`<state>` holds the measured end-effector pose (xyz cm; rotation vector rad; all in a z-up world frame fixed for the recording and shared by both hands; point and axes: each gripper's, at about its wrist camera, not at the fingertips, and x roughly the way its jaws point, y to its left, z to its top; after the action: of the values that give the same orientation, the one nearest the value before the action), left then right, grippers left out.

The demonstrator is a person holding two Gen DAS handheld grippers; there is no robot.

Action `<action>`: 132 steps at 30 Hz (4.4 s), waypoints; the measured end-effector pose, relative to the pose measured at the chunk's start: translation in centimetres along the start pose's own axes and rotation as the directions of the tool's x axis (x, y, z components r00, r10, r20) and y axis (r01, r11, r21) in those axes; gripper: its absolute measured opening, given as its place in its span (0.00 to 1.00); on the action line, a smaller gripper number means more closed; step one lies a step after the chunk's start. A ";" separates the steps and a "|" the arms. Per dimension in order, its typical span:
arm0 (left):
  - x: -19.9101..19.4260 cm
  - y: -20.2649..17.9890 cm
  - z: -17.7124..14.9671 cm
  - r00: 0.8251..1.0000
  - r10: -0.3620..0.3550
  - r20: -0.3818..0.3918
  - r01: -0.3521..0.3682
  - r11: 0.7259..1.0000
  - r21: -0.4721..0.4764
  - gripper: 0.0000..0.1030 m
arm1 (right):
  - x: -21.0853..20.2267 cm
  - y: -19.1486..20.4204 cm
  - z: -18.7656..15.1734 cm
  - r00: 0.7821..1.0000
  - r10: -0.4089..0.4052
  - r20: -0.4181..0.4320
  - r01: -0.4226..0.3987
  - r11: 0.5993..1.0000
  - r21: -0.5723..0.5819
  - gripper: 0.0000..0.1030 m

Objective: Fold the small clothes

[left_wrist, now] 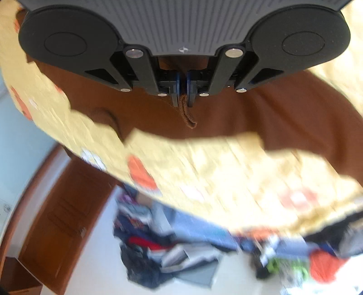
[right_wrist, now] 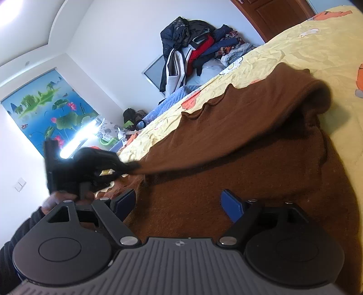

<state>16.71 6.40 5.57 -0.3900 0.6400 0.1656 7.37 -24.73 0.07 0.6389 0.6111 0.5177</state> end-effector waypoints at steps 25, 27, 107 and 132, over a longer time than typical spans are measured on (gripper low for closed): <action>-2.5 3.7 -1.3 0.980 0.197 0.032 -0.200 0.970 0.137 0.15 | 0.0 0.8 0.7 0.999 -0.031 -0.038 0.030 0.999 -0.019 0.87; -4.9 3.3 -1.4 0.984 0.121 0.131 -0.132 0.988 0.079 0.43 | -1.0 1.1 2.1 1.000 -0.011 -0.013 0.011 1.000 0.022 0.89; -6.8 4.6 -10.9 0.961 -0.276 0.029 0.275 0.961 0.034 0.86 | 4.0 -2.4 11.1 0.993 -0.026 -0.111 0.046 0.983 0.178 0.99; -6.1 4.4 -10.6 0.954 -0.298 0.035 0.298 0.955 0.012 0.90 | 2.5 -2.6 17.8 0.974 -0.142 -0.177 0.155 0.986 0.064 0.14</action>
<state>4.89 5.99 0.17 -0.4711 0.5380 -0.1173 21.56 -31.95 8.85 0.6204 0.8387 0.4127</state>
